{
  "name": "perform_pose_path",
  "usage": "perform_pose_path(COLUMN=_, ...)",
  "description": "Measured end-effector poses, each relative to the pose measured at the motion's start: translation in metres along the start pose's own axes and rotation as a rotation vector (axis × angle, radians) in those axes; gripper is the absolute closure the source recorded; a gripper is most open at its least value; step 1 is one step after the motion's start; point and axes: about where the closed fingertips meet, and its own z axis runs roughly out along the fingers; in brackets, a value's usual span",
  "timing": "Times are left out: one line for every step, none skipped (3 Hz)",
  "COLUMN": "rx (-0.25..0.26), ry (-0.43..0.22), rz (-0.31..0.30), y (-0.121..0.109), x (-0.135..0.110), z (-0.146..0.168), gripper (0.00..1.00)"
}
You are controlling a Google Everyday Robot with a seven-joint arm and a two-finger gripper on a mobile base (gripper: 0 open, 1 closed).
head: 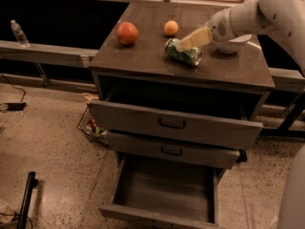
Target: Pick green can from white bowl and place on counter
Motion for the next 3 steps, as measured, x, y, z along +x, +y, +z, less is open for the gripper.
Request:
perform_pose_path(rx=0.099, ry=-0.099, rz=0.004, y=-0.007, x=-0.032, z=-0.054, gripper=0.0)
perform_pose_path(rx=0.27, ry=-0.198, rz=0.045, y=-0.011, x=-0.046, z=-0.129, gripper=0.0)
perform_pose_path(rx=0.333, ry=-0.217, rz=0.072, y=-0.022, x=-0.029, z=-0.139, gripper=0.0)
